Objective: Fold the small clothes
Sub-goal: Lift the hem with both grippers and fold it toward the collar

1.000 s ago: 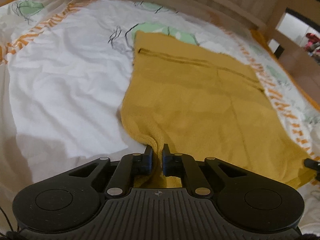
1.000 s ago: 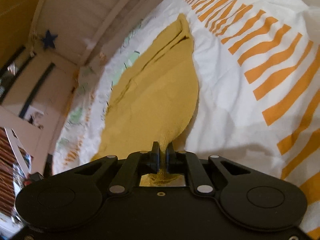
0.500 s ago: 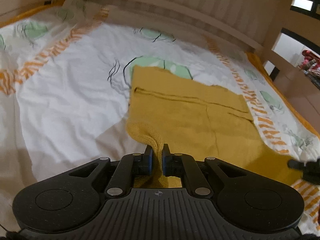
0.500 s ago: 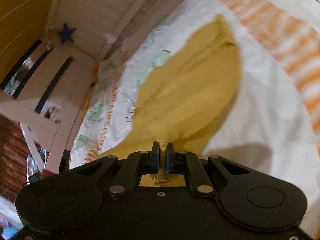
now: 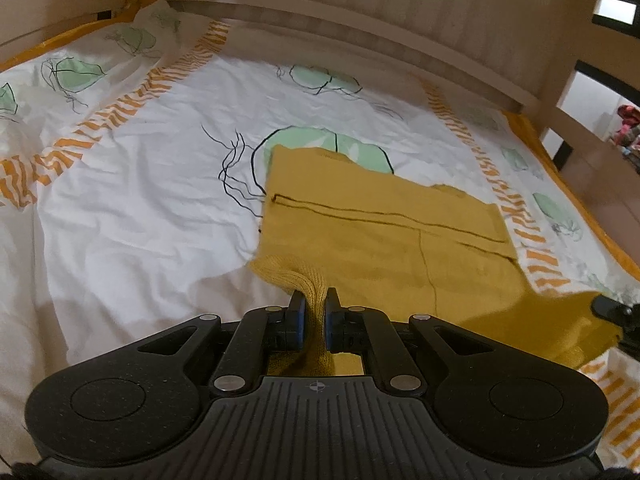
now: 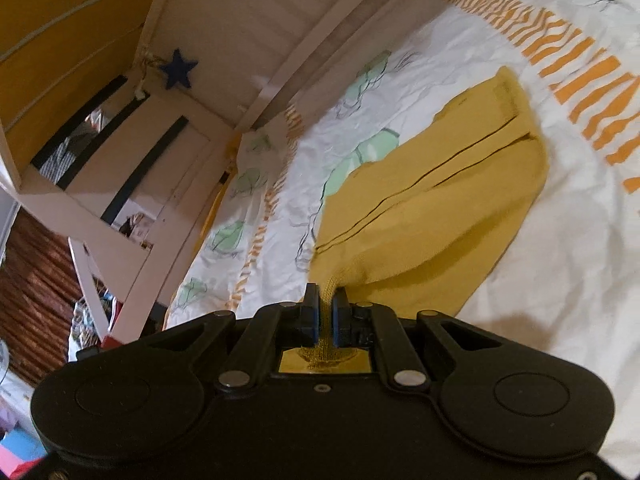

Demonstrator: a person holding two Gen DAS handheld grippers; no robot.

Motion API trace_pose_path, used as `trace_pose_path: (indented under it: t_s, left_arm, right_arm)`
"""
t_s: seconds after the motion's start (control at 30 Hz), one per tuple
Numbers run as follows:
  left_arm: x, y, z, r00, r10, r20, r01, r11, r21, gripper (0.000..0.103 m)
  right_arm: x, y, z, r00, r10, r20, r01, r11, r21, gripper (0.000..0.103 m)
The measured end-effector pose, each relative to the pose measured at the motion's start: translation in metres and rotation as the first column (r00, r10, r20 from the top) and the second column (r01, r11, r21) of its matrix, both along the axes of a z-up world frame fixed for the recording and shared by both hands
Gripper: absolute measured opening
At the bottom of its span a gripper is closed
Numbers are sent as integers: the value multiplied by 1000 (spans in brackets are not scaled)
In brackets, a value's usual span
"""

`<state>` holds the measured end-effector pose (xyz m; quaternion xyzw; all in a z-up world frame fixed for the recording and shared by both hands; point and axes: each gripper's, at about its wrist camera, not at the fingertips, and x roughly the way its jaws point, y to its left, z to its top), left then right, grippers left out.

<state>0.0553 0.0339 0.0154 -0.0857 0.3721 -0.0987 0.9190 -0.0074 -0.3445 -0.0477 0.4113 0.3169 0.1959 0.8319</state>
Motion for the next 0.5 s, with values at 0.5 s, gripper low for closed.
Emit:
trace_pose_path:
  t_s: [0.5]
  left_arm:
    - [30,2,14,999,-33,40,35,998,-56,8]
  right_arm:
    - [-9,-50,-13,978,-209,29,203,971,125,15]
